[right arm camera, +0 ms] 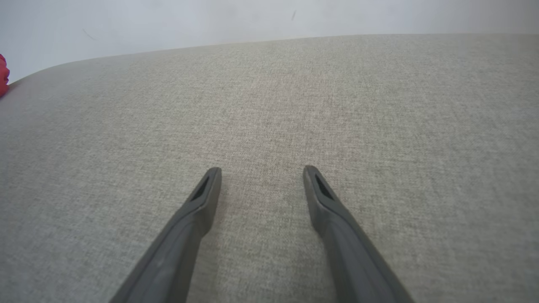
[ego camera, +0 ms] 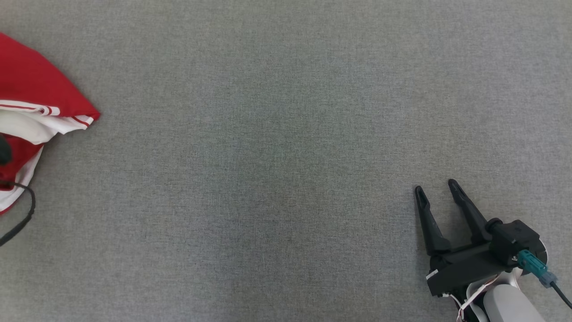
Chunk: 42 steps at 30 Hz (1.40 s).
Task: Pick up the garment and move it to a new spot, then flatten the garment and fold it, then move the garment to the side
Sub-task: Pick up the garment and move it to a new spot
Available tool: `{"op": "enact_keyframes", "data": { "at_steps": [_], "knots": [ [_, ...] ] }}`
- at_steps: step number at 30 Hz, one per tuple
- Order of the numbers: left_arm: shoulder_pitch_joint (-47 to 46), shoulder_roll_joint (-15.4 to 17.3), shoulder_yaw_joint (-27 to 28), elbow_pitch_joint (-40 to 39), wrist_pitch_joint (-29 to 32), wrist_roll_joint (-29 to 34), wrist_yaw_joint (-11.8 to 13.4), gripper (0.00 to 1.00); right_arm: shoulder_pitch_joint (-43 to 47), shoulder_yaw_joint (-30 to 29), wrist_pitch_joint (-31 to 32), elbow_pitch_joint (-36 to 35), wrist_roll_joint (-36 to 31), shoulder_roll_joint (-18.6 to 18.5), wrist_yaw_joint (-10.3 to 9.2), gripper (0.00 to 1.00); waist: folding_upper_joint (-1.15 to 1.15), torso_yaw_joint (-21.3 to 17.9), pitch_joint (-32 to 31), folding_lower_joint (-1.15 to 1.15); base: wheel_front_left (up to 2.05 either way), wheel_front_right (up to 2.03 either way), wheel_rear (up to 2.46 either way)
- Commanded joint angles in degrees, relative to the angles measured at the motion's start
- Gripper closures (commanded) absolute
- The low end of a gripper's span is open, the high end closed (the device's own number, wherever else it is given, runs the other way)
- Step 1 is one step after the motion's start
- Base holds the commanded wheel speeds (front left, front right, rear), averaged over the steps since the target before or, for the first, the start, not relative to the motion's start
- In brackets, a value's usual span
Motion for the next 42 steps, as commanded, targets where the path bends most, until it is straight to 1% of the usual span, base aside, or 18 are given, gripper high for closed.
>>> {"op": "enact_keyframes", "data": {
  "at_steps": [1, 3, 5, 8, 9, 11, 13, 18, 21, 24, 27, 28, 29, 34, 38, 42],
  "knots": [
    [-0.81, 0.38, -0.30, -0.08, -0.51, 0.26, -0.29, 1.00, -0.43, -0.19, -0.01, 0.34, 0.17, 0.23, 0.02, 0.00, -0.01, -0.18, 0.00, 0.00, 0.00, 0.00, 0.00],
    [-1.30, 0.16, -1.00, -0.70, -1.09, 0.34, -0.94, 1.00, -0.41, -0.32, -0.02, 0.33, 0.25, 0.64, 0.02, 0.00, -0.01, -0.23, -0.15, 0.00, 0.00, 0.00, 0.00],
    [-1.69, -0.63, -1.49, -2.57, -2.06, -0.16, -2.26, 1.00, -0.24, -0.06, -0.02, 0.68, 0.38, 1.05, 0.02, 0.00, -0.01, -0.37, -0.83, 0.00, 0.00, 0.00, 0.00],
    [-1.51, -3.30, -3.05, -6.61, -2.71, -1.45, -5.26, 1.00, 0.39, -0.38, -0.02, 1.40, 0.72, 1.53, 0.02, 0.00, -0.01, -0.07, -1.86, 0.00, 0.00, 0.00, 0.00],
    [-1.51, -3.30, -3.05, -6.61, -2.71, -1.45, -5.26, 1.00, 0.39, -0.38, -0.02, 1.40, 0.72, 1.53, 0.02, 0.00, -0.01, -0.07, -1.86, 0.00, 0.00, 0.00, 0.00],
    [-1.01, -5.25, -4.54, -9.86, -2.80, -2.17, -6.52, 1.00, 0.52, -0.42, -0.02, 1.76, 0.88, 2.20, 0.02, 0.00, -0.01, 0.21, -2.65, 0.00, 0.00, 0.00, 0.00],
    [-0.18, -7.72, -6.60, -14.24, -2.87, -3.01, -7.26, 1.00, 0.52, -0.37, -0.02, 2.05, 1.02, 2.68, 0.02, 0.00, -0.01, 0.50, -3.38, 0.00, 0.00, 0.00, 0.00],
    [3.80, -14.99, -13.03, -23.10, -2.86, -5.46, -7.85, 1.00, 0.49, 0.12, -0.02, 2.52, 1.06, 4.18, 0.02, 0.00, -0.01, 0.31, -5.72, 0.00, 0.00, 0.00, 0.00],
    [6.47, -18.12, -18.72, -26.61, -2.87, -7.91, -7.94, 1.00, 0.55, 0.20, -0.02, 2.81, 1.22, 4.75, 0.02, 0.00, -0.01, -0.56, -6.87, 0.00, 0.00, 0.00, 0.00],
    [8.73, -19.52, -25.12, -28.76, -2.87, -11.38, -7.96, 1.00, 0.64, 0.33, -0.02, 2.98, 1.48, 5.45, 0.02, 0.00, -0.01, -2.17, -7.71, 0.00, 0.00, 0.00, 0.00],
    [10.60, -19.93, -30.97, -30.50, -2.88, -15.66, -7.94, 1.00, 0.89, 0.03, -0.01, 3.12, 1.50, 5.90, 0.02, 0.00, -0.01, -4.17, -8.27, 0.00, 0.00, 0.00, 0.00],
    [11.37, -20.10, -35.45, -32.36, -2.87, -19.67, -7.92, 1.00, 1.27, 0.21, -0.02, 3.43, 1.64, 6.23, 0.02, 0.00, -0.01, -5.67, -8.56, 0.00, 0.00, 0.00, 0.00],
    [11.51, -20.08, -37.66, -33.19, -2.88, -21.54, -7.65, 1.00, 1.33, 0.21, -0.01, 3.52, 1.65, 6.30, 0.02, 0.00, -0.01, -6.42, -8.63, 0.00, 0.00, 0.00, 0.00],
    [9.69, -20.04, -47.51, -35.52, -2.88, -28.32, -4.82, 1.00, 1.17, 0.63, -0.01, 3.85, 2.05, 7.34, 0.02, 0.00, -0.01, -10.76, -8.93, 0.00, 0.00, 0.00, 0.00],
    [7.67, -20.03, -52.41, -34.21, -2.88, -31.39, -2.30, 1.00, 0.39, 1.63, -0.02, 4.08, 2.17, 8.18, 0.02, 0.00, -0.01, -14.78, -9.14, 0.00, 0.00, 0.00, 0.00],
    [5.90, -20.07, -54.24, -30.44, -2.88, -33.16, -0.14, 1.00, -0.34, 3.25, -0.02, 4.11, 2.21, 8.96, 0.02, 0.00, -0.01, -18.68, -9.31, 0.00, 0.00, 0.00, 0.00]
  ]
}}
